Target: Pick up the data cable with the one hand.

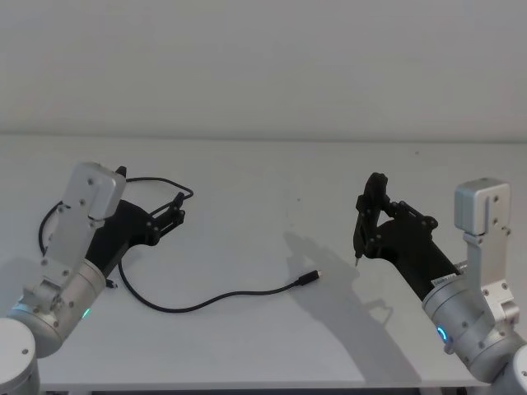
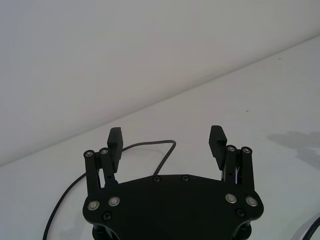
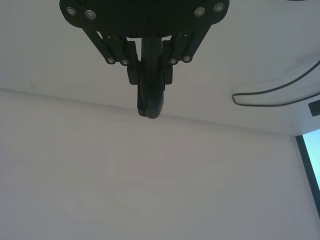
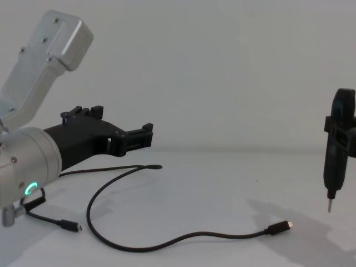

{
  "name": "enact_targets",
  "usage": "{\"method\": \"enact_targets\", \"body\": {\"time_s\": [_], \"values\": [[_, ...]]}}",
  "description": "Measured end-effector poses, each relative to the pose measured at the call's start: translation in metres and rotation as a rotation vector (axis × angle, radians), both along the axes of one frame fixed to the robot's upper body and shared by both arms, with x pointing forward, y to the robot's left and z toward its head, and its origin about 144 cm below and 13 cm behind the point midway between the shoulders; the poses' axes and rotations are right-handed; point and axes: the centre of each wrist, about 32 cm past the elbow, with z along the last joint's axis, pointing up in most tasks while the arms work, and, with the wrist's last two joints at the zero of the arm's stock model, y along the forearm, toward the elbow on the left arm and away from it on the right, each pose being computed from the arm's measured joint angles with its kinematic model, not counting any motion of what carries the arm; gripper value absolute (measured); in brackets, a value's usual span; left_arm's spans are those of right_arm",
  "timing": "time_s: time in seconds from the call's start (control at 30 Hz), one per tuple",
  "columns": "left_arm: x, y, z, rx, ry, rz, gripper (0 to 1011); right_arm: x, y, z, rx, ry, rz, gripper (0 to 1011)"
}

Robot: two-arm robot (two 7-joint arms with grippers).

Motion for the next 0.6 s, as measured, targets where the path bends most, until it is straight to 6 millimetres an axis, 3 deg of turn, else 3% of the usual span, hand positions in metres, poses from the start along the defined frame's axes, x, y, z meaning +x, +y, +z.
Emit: {"method": "enact_targets", "body": {"time_s": [0.6], "values": [[0.0, 0.0, -0.0001, 0.0, 0.0, 0.0, 1002, 0.0, 0.0, 0.0, 0.0, 0.0, 0.0, 274]]}}
